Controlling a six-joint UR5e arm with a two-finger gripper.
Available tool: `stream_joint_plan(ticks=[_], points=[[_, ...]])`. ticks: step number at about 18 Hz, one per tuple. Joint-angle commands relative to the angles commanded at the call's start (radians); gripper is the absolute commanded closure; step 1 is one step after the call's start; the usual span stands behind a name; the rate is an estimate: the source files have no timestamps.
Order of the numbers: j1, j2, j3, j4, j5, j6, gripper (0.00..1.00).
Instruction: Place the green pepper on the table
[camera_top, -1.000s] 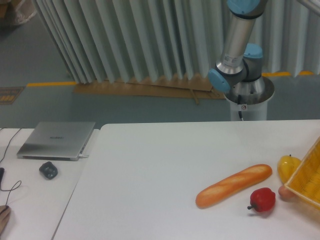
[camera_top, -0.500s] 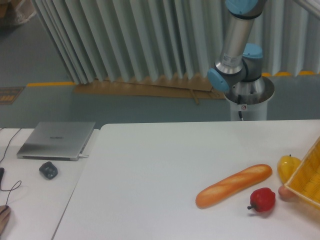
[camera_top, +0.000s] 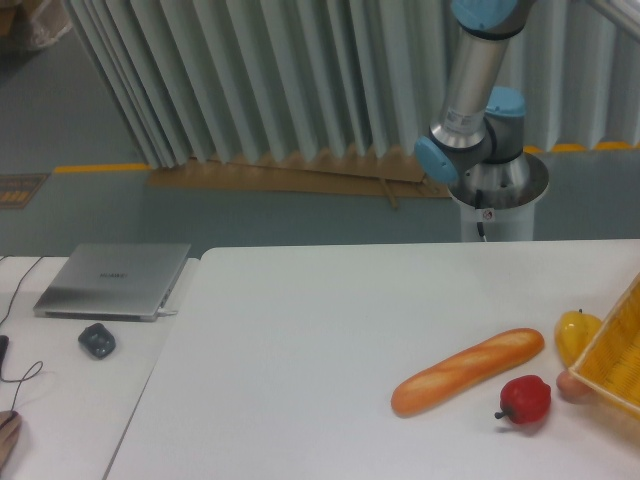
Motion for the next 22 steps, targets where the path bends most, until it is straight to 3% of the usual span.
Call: stream_joint_plan(ticks=[13,15,22], points=[[-0.002,-0.015,0.000,0.021,0.008,0.008,0.02],[-0.002,-0.015,0.000,0.023,0.023,0.021,0.15],[0.003,-0.017,0.000,0.025,0.023,0.044,0.37]])
